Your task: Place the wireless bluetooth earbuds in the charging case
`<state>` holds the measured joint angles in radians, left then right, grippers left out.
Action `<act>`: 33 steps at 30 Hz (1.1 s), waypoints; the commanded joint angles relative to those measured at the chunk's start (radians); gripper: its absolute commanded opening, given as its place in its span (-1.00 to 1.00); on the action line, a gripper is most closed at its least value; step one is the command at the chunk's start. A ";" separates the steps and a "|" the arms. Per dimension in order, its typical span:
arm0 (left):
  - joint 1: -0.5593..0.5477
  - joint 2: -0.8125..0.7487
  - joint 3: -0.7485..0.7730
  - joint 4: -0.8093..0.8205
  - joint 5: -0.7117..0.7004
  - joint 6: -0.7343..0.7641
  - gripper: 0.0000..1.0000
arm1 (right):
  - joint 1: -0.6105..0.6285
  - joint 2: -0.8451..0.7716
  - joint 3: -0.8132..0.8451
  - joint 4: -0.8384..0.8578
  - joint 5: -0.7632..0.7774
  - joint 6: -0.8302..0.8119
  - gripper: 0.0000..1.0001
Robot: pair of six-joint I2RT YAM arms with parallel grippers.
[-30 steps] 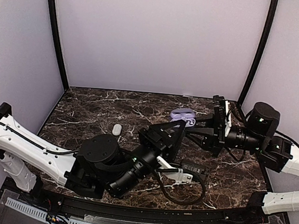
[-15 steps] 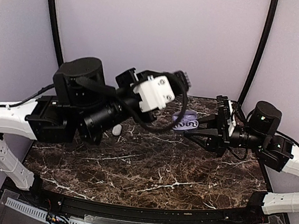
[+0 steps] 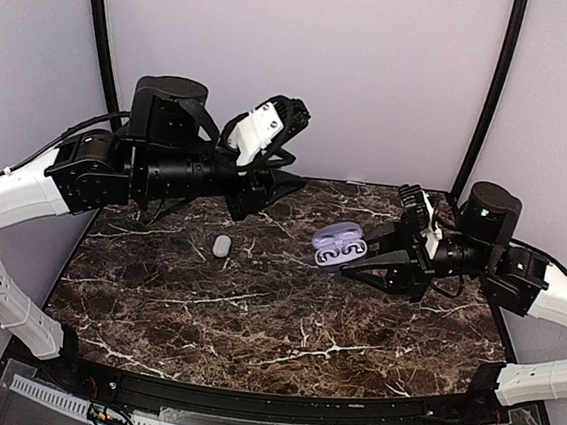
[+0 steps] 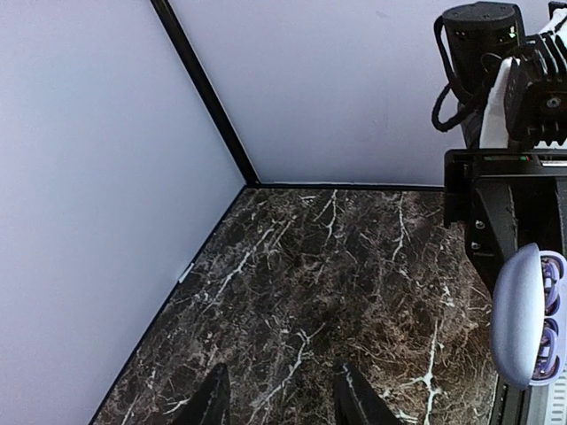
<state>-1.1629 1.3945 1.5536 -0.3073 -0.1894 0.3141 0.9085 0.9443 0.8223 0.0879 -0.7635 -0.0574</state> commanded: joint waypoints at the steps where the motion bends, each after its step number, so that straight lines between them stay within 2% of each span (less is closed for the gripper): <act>1: 0.006 0.028 0.025 -0.085 0.117 -0.074 -0.23 | -0.005 0.020 0.047 0.022 -0.050 0.033 -1.00; 7: 0.005 0.082 0.076 -0.138 0.183 -0.091 -0.22 | -0.005 0.057 0.077 0.009 -0.057 0.047 -1.00; 14: -0.021 0.055 0.077 -0.152 0.282 -0.064 -0.24 | -0.006 0.076 0.084 -0.005 -0.011 0.057 -1.00; 20: -0.092 0.061 0.086 -0.177 0.208 -0.008 -0.25 | -0.011 0.089 0.084 0.003 -0.003 0.077 -1.00; 23: -0.133 0.067 0.085 -0.186 0.119 0.027 -0.27 | -0.017 0.092 0.082 0.004 0.000 0.088 -1.00; 29: -0.146 0.063 0.085 -0.181 0.033 0.023 -0.25 | -0.026 0.084 0.080 -0.005 -0.006 0.085 -1.00; 31: -0.092 0.032 0.101 -0.186 0.098 -0.024 -0.14 | -0.026 0.080 0.079 -0.026 0.004 0.069 -1.00; 33: -0.015 -0.005 0.114 -0.202 0.253 -0.077 -0.06 | -0.028 0.071 0.073 -0.037 0.011 0.064 -1.00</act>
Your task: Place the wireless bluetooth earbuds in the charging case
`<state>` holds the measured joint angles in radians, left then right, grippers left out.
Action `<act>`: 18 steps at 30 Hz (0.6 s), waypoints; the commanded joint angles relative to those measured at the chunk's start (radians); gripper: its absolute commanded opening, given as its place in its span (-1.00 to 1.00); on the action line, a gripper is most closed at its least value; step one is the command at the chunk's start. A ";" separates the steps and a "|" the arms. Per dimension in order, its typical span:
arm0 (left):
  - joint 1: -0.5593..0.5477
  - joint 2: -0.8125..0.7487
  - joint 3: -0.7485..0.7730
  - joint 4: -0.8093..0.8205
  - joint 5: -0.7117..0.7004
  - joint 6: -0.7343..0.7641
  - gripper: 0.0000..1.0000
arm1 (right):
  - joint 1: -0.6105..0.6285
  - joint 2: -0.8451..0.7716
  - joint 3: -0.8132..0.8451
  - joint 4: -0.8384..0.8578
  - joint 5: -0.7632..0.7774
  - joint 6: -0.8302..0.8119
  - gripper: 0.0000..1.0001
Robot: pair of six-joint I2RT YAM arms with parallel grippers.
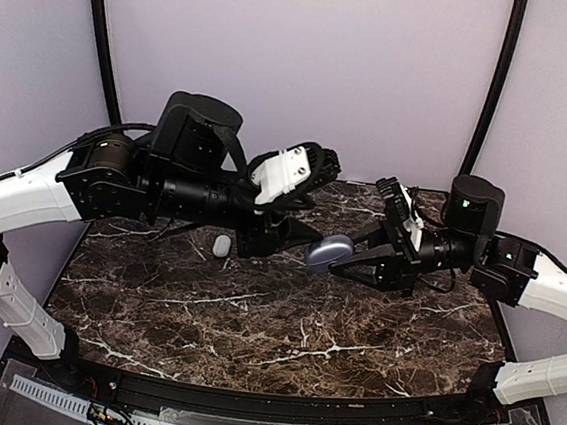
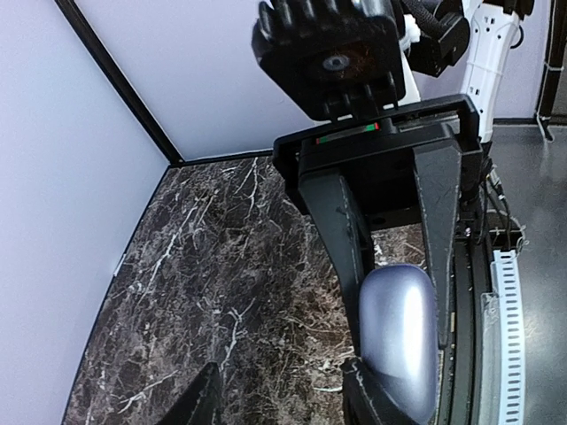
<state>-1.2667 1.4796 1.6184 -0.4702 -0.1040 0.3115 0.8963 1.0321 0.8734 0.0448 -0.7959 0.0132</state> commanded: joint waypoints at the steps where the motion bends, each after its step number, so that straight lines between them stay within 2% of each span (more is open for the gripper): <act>1: 0.106 -0.103 0.055 -0.051 0.258 -0.085 -0.01 | -0.015 -0.020 0.020 0.001 0.042 -0.018 -1.00; 7: 0.133 -0.018 0.133 -0.228 0.505 -0.132 0.05 | -0.015 -0.028 0.028 -0.014 0.034 -0.051 -1.00; 13: 0.133 0.042 0.167 -0.256 0.550 -0.139 0.05 | -0.014 -0.026 0.041 -0.021 0.041 -0.045 -1.00; 18: 0.133 0.101 0.203 -0.282 0.548 -0.146 -0.03 | -0.014 -0.032 0.041 -0.019 0.067 -0.034 -1.00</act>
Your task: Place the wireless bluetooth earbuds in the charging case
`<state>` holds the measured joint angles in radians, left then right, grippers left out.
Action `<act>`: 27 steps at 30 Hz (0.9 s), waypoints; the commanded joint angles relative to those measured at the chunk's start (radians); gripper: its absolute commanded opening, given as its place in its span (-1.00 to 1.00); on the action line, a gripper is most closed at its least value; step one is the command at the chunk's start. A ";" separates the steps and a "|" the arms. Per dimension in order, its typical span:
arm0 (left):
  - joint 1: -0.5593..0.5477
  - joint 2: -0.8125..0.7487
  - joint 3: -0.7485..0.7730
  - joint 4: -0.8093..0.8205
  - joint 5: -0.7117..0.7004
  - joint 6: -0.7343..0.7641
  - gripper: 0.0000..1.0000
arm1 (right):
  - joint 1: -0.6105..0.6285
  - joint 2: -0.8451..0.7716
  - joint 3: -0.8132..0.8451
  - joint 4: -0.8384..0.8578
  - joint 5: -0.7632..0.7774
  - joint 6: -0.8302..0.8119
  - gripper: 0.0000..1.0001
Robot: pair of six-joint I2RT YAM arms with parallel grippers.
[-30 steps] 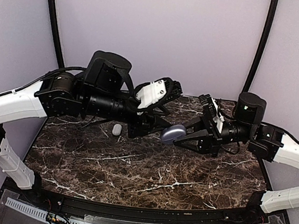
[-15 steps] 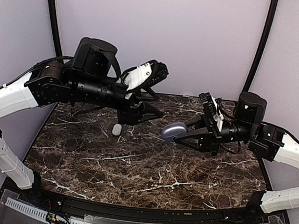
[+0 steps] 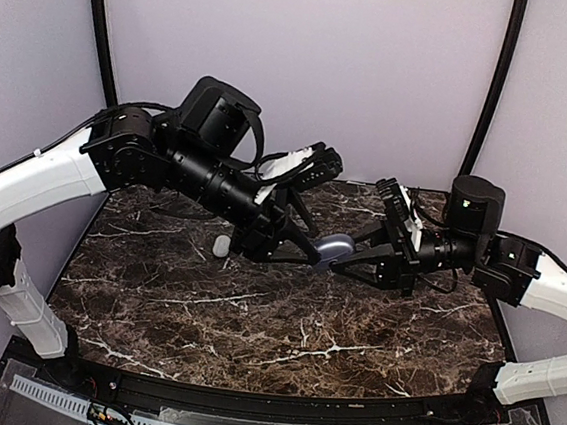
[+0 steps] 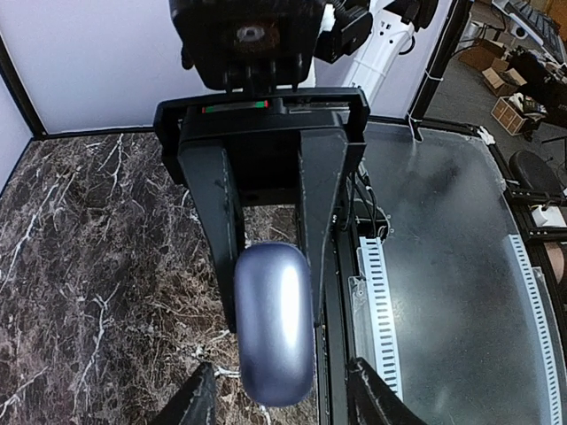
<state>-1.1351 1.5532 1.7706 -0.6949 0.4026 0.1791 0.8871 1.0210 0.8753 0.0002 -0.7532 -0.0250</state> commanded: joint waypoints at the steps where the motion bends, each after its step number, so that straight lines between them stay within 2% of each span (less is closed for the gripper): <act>1: 0.001 0.033 0.055 -0.061 0.043 -0.014 -0.04 | -0.005 -0.019 0.039 0.027 0.027 0.006 -1.00; 15: 0.000 0.074 0.061 -0.058 0.031 -0.012 -0.39 | -0.005 -0.010 0.036 0.029 0.060 0.018 -1.00; 22: 0.000 0.073 0.043 -0.043 0.006 -0.023 -0.45 | -0.005 -0.012 0.036 0.032 0.084 0.025 -1.00; 24: 0.000 0.070 0.031 -0.032 0.001 -0.028 -0.51 | -0.005 -0.012 0.036 0.032 0.084 0.025 -1.00; 27: 0.001 0.044 -0.013 0.003 -0.020 -0.041 -0.71 | -0.005 -0.019 0.032 0.032 0.099 0.025 -0.85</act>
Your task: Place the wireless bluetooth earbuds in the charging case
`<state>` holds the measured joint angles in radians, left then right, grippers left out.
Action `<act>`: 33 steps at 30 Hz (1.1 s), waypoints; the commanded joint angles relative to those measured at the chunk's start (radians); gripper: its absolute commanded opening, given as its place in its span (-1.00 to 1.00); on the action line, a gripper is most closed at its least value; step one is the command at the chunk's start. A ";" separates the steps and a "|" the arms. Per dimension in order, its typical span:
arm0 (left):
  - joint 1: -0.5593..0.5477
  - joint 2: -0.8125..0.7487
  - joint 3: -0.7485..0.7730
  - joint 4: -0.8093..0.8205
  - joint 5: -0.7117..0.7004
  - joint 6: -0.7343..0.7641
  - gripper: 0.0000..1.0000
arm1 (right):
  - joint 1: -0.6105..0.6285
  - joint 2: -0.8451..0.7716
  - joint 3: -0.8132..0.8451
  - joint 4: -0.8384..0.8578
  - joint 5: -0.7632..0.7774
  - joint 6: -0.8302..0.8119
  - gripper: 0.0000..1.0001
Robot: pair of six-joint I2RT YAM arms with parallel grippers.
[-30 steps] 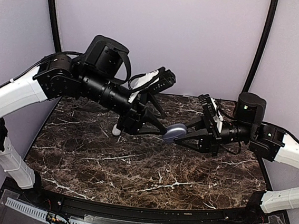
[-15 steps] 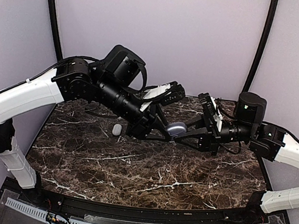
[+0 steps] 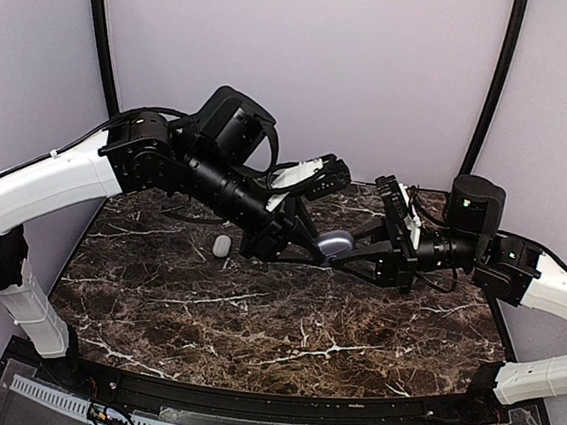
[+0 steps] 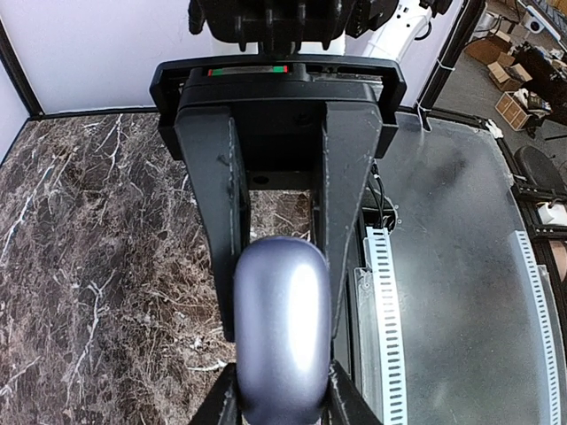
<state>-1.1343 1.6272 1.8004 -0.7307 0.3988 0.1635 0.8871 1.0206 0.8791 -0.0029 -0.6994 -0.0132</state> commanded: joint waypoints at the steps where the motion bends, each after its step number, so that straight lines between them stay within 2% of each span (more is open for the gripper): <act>1: 0.002 -0.038 -0.054 0.064 -0.016 -0.037 -0.77 | -0.005 -0.021 0.026 0.035 0.052 0.013 -0.71; 4: 0.015 -0.073 -0.120 0.117 0.013 -0.074 -0.83 | -0.013 -0.040 0.016 0.038 0.095 0.013 -0.25; 7: 0.053 -0.103 -0.191 0.185 0.033 -0.119 -0.86 | -0.042 -0.093 -0.022 0.063 0.152 0.045 0.30; 9: 0.102 -0.132 -0.262 0.252 0.054 -0.152 -0.86 | -0.069 -0.124 -0.041 0.072 0.174 0.065 0.81; 10: 0.137 -0.147 -0.312 0.273 0.069 -0.174 -0.86 | -0.083 -0.131 -0.046 0.068 0.181 0.075 0.95; 13: 0.216 -0.165 -0.437 0.423 0.086 -0.266 -0.86 | -0.111 -0.145 -0.067 0.072 0.192 0.106 0.97; 19: 0.403 -0.109 -0.714 0.685 0.019 -0.446 -0.84 | -0.123 -0.170 -0.091 0.070 0.197 0.133 0.97; 25: 0.521 0.033 -0.721 0.728 -0.059 -0.538 -0.81 | -0.125 -0.196 -0.111 0.060 0.202 0.141 0.97; 33: 0.533 0.233 -0.651 0.775 -0.066 -0.594 -0.81 | -0.125 -0.184 -0.098 0.041 0.188 0.147 0.97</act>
<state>-0.5995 1.8114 1.1049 -0.0154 0.3389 -0.3820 0.7692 0.8322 0.7780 0.0429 -0.5110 0.1192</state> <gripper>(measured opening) 0.268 0.986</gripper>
